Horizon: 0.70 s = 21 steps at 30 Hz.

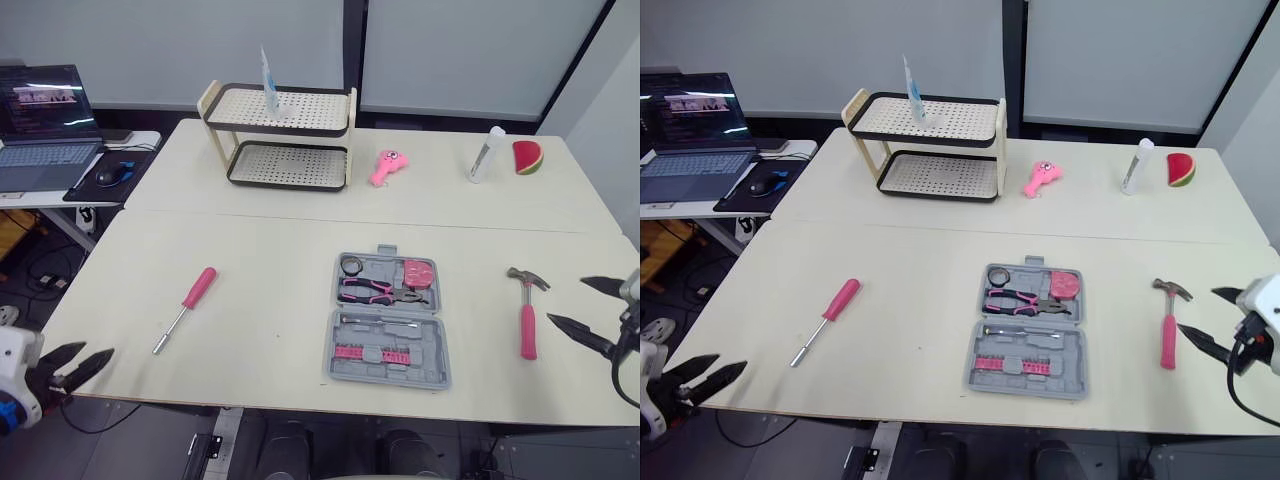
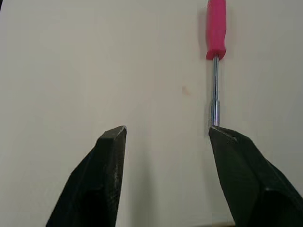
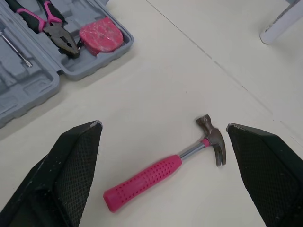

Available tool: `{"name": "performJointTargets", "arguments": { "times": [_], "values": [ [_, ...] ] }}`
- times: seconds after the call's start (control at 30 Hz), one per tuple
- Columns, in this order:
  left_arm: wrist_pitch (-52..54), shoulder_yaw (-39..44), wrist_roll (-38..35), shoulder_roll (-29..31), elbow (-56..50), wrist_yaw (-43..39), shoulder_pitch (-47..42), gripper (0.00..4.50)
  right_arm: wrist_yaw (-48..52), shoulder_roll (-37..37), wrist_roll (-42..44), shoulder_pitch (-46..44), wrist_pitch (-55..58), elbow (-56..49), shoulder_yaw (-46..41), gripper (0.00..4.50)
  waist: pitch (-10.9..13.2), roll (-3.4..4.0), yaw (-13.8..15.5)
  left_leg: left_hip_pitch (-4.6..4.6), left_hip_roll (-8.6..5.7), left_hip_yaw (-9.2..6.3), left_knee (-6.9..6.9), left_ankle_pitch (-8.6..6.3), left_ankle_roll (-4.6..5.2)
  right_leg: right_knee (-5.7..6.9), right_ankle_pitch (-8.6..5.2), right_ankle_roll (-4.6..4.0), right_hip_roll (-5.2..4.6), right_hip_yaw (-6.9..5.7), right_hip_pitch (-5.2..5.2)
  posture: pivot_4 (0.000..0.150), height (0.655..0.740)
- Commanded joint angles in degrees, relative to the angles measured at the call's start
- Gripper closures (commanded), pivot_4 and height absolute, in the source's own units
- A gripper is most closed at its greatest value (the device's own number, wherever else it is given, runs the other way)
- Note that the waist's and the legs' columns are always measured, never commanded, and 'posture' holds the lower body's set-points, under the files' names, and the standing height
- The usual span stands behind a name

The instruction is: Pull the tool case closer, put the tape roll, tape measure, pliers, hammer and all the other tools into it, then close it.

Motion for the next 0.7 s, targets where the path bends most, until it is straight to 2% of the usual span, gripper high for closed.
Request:
{"name": "performJointTargets", "arguments": {
  "times": [0.03,0.07,0.1,0.37,0.53,0.7],
  "values": [
    [-1.26,1.09,-3.11,-0.28,-1.33,0.23,-0.02,0.42,0.40,0.96,0.23,3.64,-0.84,1.10,-4.62,0.00,-0.01,-0.01,-0.04,-0.02,0.01,-0.01,0.00,0.00,0.00,0.00,0.00,0.00,0.00,-0.01,-0.01,0.150,0.7400],
    [-1.25,0.89,-3.52,-0.30,-1.28,-0.10,0.24,0.13,1.03,1.38,0.83,5.30,-0.14,0.63,-5.43,0.00,-0.01,-0.01,-0.13,-0.02,0.02,0.01,0.00,0.00,0.00,0.01,0.00,0.00,0.01,0.01,-0.02,0.150,0.7400],
    [-1.35,0.74,-3.72,-0.28,-1.16,-0.26,0.48,0.04,1.43,1.65,1.30,6.55,0.31,0.14,-5.94,0.00,-0.02,0.02,-0.23,-0.01,0.04,0.01,-0.02,0.00,0.00,0.01,0.00,0.00,0.03,0.02,-0.02,0.150,0.7400],
    [-4.50,-0.14,-3.34,0.97,2.00,-1.69,3.05,0.04,2.15,3.17,2.30,12.71,1.80,-4.40,-6.32,0.00,-0.11,-0.01,-1.63,0.35,0.08,0.33,-0.57,0.01,-0.01,-0.08,-0.01,-0.01,0.05,0.30,-0.01,0.150,0.7400],
    [-5.19,-0.69,-3.63,0.96,0.38,-2.35,4.69,0.04,0.70,2.56,1.08,10.99,2.06,-3.63,-4.62,0.00,-0.13,-0.03,-1.74,0.38,0.11,0.37,-0.60,0.01,-0.01,-0.09,-0.01,-0.02,0.07,0.34,-0.02,0.150,0.7400],
    [-4.18,-5.04,-5.44,0.82,-10.19,-4.73,5.01,0.04,-1.84,0.62,2.97,3.58,8.02,-4.70,-0.77,0.00,-0.15,-0.06,-1.61,0.39,0.10,0.39,-0.59,0.01,-0.02,-0.07,-0.01,-0.02,0.05,0.38,-0.01,0.150,0.7400]
  ]
}}
